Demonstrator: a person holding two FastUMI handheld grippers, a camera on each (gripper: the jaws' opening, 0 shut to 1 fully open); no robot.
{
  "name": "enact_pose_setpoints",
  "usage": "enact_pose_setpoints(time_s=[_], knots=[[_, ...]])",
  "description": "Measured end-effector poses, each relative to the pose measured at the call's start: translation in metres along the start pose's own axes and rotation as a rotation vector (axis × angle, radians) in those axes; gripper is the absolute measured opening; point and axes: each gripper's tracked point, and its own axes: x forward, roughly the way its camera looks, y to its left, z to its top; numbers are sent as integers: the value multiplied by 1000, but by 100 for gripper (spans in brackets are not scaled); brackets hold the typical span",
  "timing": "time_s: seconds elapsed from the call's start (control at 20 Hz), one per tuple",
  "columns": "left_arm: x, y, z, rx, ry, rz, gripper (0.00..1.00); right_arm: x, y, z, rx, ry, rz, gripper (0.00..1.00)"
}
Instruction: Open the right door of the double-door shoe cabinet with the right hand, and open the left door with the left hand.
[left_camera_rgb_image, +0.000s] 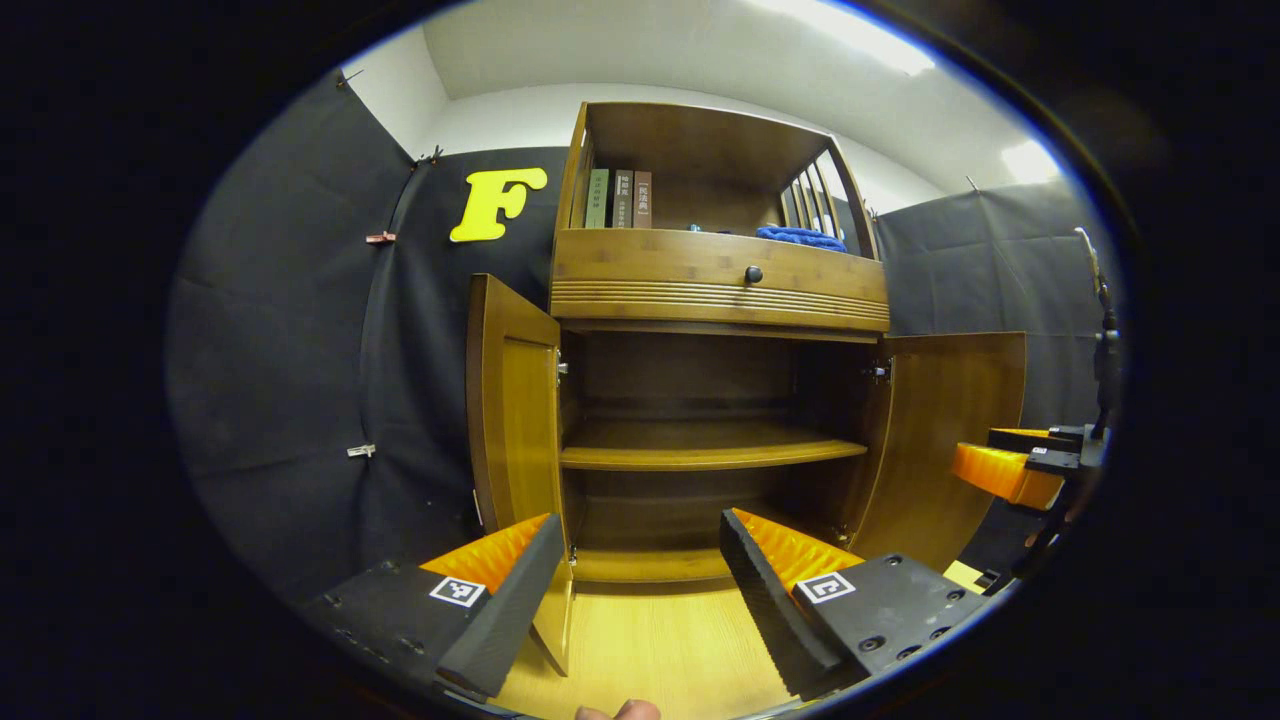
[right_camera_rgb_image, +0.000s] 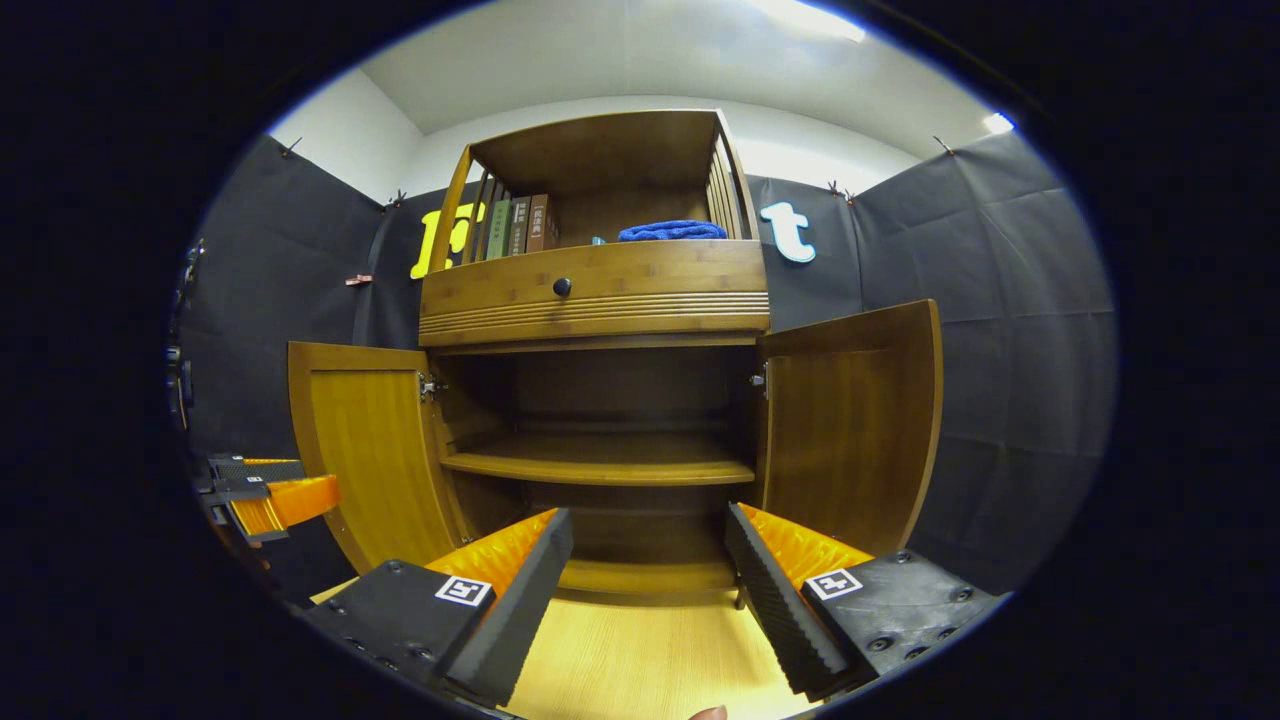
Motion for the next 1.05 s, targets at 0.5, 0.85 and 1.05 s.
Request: enact_pose_setpoints(time_s=[0.5, 0.85, 1.05], knots=[[8, -4, 3, 18, -13, 11, 97, 8, -8, 0, 3, 6, 4, 98], [42, 8, 4, -14, -14, 3, 97, 12, 2, 6, 19, -11, -26, 100], [62, 21, 3, -10, -18, 18, 97, 10, 3, 9, 4, -22, -36, 98]])
